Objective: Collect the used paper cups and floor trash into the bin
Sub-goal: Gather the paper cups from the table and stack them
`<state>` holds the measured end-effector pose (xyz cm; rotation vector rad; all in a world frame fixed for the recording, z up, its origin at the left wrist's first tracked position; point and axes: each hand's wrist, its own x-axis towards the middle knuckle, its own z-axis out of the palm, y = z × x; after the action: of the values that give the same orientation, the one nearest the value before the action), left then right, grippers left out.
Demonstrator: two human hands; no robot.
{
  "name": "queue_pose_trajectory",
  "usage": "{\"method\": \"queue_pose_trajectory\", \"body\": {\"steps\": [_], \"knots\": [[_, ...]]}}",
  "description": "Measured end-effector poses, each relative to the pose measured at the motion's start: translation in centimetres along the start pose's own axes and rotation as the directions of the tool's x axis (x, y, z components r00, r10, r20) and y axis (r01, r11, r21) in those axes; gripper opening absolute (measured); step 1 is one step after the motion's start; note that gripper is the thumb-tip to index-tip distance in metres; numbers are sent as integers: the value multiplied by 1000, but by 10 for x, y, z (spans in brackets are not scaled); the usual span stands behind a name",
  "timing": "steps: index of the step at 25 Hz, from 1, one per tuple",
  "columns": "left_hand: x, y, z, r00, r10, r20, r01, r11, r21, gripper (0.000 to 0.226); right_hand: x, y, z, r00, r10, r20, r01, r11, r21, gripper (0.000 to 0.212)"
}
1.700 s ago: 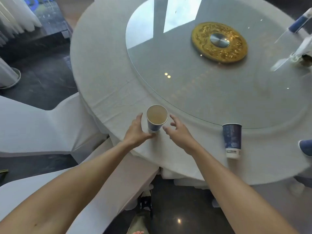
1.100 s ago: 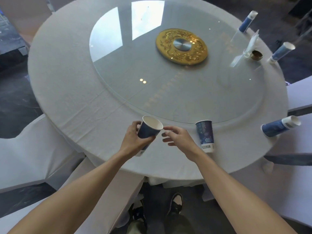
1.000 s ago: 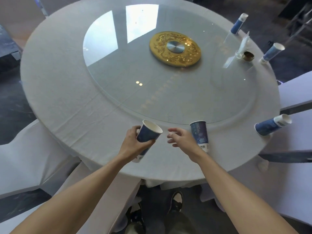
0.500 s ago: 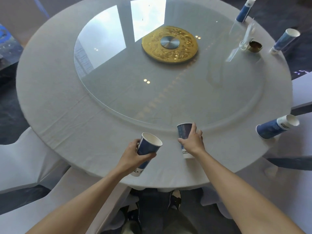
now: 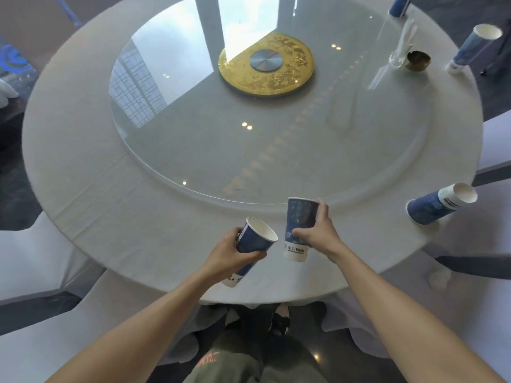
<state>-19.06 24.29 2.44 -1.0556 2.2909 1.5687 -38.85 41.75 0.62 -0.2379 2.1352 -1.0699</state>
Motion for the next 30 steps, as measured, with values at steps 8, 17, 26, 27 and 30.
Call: {"method": "queue_pose_trajectory", "body": {"steps": [8,17,26,27,30], "knots": [[48,41,57,945,140,297,-190,971,146,80,-69,-8,-83,911,-30,-412,177,930,323,84],[41,85,142,841,300,450,-375,923,87,77,-138,50,-83,888,37,-459,17,994,112,55],[38,109,184,801,333,498,-418,906,66,83,-142,82,-117,921,115,-373,-85,992,98,50],[40,112,188,811,325,486,-410,909,78,82,-139,85,-123,930,115,-350,-90,992,89,51],[51,120,203,850,271,452,-353,929,108,78,-121,88,-153,957,81,-279,-64,996,69,57]]}}
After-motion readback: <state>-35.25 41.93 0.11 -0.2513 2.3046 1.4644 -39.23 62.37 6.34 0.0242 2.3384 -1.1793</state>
